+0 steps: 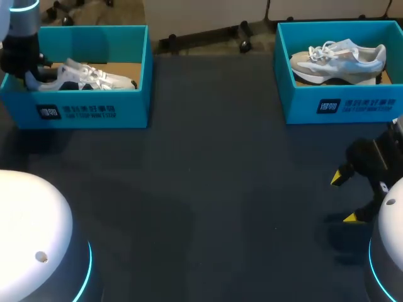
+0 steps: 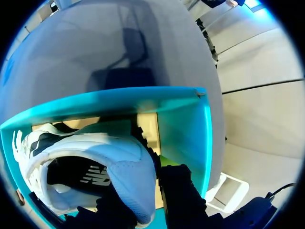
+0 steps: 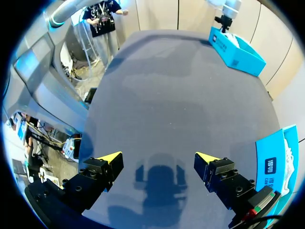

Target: Take the shoe out of the shoebox, open the shoe tongue, remove and reinsert the insole, then place the shoe into the shoebox

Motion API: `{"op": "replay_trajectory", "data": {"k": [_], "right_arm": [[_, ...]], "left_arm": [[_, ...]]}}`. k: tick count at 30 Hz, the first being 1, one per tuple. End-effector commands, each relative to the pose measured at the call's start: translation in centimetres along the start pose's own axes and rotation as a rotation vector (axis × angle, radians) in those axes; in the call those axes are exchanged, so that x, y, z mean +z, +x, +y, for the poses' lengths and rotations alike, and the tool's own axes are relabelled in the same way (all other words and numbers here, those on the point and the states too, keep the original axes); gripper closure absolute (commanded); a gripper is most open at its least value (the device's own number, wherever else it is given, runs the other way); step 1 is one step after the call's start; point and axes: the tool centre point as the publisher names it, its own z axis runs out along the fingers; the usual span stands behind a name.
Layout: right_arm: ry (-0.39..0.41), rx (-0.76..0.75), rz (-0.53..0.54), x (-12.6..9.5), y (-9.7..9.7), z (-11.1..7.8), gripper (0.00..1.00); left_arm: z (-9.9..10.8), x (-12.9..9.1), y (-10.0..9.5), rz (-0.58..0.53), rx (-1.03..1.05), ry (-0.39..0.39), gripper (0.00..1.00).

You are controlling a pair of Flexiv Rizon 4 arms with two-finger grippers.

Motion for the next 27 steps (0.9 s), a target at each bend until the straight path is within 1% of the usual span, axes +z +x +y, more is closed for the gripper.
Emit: {"op": "replay_trajectory", "data": {"k": [1, 8, 16, 27], "right_arm": [[0.003, 0.000, -0.002, 0.1, 0.1, 0.0, 0.00], [0.003, 0.000, -0.002, 0.1, 0.1, 0.0, 0.00], [0.003, 0.000, -0.002, 0.1, 0.1, 0.0, 0.00], [0.003, 0.000, -0.002, 0.1, 0.1, 0.0, 0.00]], "left_arm": [[0.3, 0.5, -0.1, 0.002, 0.002, 0.013, 1.00], [-0.3, 0.7, -0.3, 0.000, 0.018, 0.020, 1.00], [0.0, 1.8, -0.7, -0.007, 0.012, 0.044, 1.00], [0.1, 2.9, -1.3, -0.025, 0.018, 0.048, 1.00]]}}
